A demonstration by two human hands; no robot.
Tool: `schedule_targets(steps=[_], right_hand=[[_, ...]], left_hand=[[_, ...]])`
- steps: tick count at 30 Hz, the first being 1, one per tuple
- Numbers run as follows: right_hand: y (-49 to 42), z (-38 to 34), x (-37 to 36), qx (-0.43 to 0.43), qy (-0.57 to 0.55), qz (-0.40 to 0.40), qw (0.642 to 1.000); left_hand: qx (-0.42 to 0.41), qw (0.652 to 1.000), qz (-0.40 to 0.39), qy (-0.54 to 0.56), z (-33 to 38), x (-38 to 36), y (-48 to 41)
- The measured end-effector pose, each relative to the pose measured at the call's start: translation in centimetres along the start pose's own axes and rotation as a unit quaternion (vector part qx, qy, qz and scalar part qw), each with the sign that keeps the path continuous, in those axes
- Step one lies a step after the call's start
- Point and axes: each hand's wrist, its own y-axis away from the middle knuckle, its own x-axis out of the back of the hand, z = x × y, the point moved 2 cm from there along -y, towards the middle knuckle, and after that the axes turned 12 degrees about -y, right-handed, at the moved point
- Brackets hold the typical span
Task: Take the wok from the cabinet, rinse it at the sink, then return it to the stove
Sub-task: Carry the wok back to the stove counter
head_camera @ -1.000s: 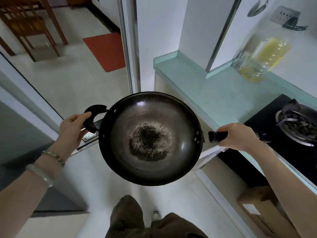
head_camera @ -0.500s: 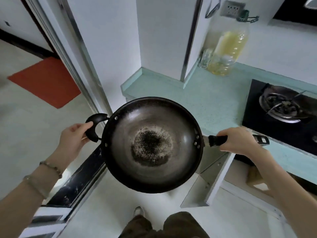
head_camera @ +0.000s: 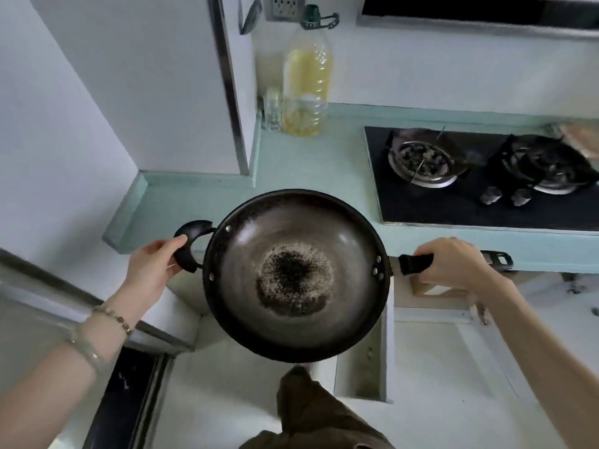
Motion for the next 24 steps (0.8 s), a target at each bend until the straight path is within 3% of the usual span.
schedule_targets(steps=[7,14,24], right_hand=[[-3.2,5.1,1.5,-0.101,-0.03,0.02,0.994],[-4.4,7.0,3.1,-0.157,-0.058,0.028,0.985],[-8.1,5.1,0.7,-0.236,-0.098,0.04,0.966]], left_hand=[[-0.009,0.995,-0.084,-0.046,4.9,-10.4,-8.2],[-0.025,0.99,-0.122,-0.068,8.3,-18.6,-13.5],[-0.048,0.976,-0.125,-0.173,11.9,-27.5,-24.2]])
